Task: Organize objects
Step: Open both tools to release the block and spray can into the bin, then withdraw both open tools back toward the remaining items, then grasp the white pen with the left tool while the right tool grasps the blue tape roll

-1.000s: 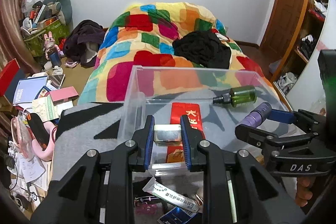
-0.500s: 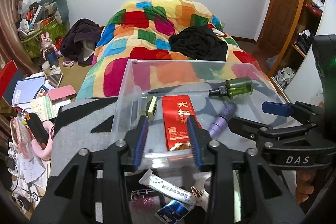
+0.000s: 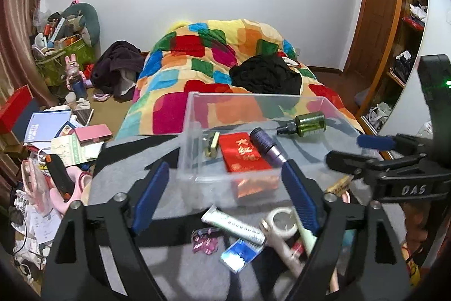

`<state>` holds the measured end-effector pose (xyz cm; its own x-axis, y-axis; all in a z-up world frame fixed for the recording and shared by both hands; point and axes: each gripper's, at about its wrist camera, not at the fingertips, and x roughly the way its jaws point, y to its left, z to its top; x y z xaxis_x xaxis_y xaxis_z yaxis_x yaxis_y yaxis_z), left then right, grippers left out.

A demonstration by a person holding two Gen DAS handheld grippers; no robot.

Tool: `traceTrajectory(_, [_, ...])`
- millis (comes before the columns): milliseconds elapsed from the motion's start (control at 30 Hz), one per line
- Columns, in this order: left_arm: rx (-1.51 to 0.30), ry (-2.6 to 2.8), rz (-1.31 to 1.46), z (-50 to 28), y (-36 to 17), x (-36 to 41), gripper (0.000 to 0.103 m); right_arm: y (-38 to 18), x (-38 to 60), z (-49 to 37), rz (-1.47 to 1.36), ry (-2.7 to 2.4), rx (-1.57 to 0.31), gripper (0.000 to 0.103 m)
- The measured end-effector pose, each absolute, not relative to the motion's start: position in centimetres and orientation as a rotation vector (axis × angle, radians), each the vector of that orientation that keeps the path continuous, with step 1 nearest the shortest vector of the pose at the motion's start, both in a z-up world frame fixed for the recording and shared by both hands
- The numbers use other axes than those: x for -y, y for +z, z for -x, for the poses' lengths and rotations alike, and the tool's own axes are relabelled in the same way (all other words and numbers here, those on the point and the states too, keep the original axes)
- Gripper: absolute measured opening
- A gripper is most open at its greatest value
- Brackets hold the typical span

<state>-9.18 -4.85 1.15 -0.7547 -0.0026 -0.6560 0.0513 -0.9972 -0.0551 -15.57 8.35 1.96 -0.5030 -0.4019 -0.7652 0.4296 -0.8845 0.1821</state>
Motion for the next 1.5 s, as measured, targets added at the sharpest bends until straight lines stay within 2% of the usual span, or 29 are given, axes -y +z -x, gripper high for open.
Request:
traceTrajectory(400, [-0.124, -2.839, -1.213, 5.1, -1.9, 5.2, 0.088, 1.2, -10.9, 11.6, -1.189, -2.373, -0.073, 0.093])
traceTrajectory(667, [-0.196, -2.836, -1.309, 4.2, -4.2, 3.3, 0.088, -0.9, -11.4, 9.1, -1.193, -2.359, -0.086, 0.092])
traceTrajectory(733, [-0.235, -2.844, -1.334, 4.3, -4.5, 2.8, 0.084, -1.5, -11.4, 9.0, -1.204, -2.337, -0.076, 0.088])
traceTrajectory(800, [-0.256, -2.853, -1.359, 4.4, -4.7, 2.2, 0.068, -2.1, -11.3, 8.9, -1.22, -2.311, -0.072, 0.076])
traceTrajectory(867, [-0.264, -2.864, -1.391, 4.7, -5.0, 1.5, 0.06, -2.7, -11.0, 9.1, -1.242, -2.277, -0.06, 0.067])
traceTrajectory(1100, [-0.263, -2.881, -1.482, 4.8, -6.2, -0.3, 0.049, -3.8, -10.7, 9.0, -1.264, -2.209, -0.03, 0.041])
traceTrajectory(1200, [-0.26, -2.887, -1.476, 4.8, -6.4, -0.6, 0.046, -3.8, -10.8, 8.9, -1.254, -2.215, -0.029, 0.037])
traceTrajectory(1367, [-0.272, -2.905, -1.483, 4.9, -6.3, -1.0, 0.024, -3.6, -11.0, 8.5, -1.236, -2.236, -0.038, 0.037])
traceTrajectory(1500, [-0.257, -2.895, -1.457, 4.6, -6.2, -1.0, 0.019, -3.2, -11.5, 8.2, -1.22, -2.26, -0.044, 0.037])
